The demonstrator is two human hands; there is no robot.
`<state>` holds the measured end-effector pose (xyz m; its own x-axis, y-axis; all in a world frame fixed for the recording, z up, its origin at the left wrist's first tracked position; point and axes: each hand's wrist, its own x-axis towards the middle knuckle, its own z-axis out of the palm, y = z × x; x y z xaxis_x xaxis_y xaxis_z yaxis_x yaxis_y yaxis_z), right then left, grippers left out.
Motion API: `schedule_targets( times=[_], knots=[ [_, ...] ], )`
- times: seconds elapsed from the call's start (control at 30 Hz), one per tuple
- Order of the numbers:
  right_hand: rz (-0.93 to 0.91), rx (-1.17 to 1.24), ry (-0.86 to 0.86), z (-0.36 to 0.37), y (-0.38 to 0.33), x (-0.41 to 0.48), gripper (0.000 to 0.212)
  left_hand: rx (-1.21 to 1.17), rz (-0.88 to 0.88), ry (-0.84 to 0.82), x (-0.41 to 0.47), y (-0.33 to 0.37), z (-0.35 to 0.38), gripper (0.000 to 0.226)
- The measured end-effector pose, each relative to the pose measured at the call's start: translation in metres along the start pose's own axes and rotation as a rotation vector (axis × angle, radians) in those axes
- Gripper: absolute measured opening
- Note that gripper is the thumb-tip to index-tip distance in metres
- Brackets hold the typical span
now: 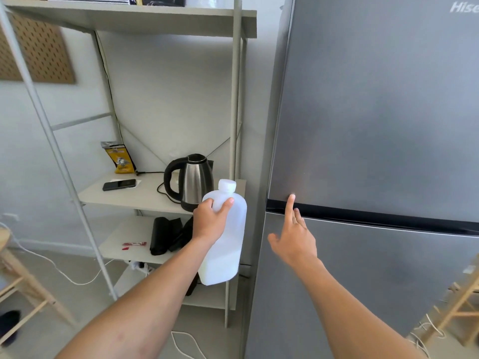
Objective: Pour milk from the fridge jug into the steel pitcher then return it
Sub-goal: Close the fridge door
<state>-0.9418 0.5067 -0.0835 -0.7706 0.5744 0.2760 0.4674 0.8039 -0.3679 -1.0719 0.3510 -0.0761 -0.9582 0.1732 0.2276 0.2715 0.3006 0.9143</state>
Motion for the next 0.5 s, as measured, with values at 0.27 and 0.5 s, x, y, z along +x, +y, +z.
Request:
schedule_targets(
  times=[0.27,0.5],
  knots=[
    [0.007,0.036,-0.038,0.003,0.008,0.002,0.107,-0.028,-0.043,-0.029,-0.01,-0.001,0.003,0.065],
    [-0.048,0.057,-0.113,-0.003,0.015,0.003,0.107,0.009,-0.098,0.007,-0.035,0.001,-0.005,0.051]
  ],
)
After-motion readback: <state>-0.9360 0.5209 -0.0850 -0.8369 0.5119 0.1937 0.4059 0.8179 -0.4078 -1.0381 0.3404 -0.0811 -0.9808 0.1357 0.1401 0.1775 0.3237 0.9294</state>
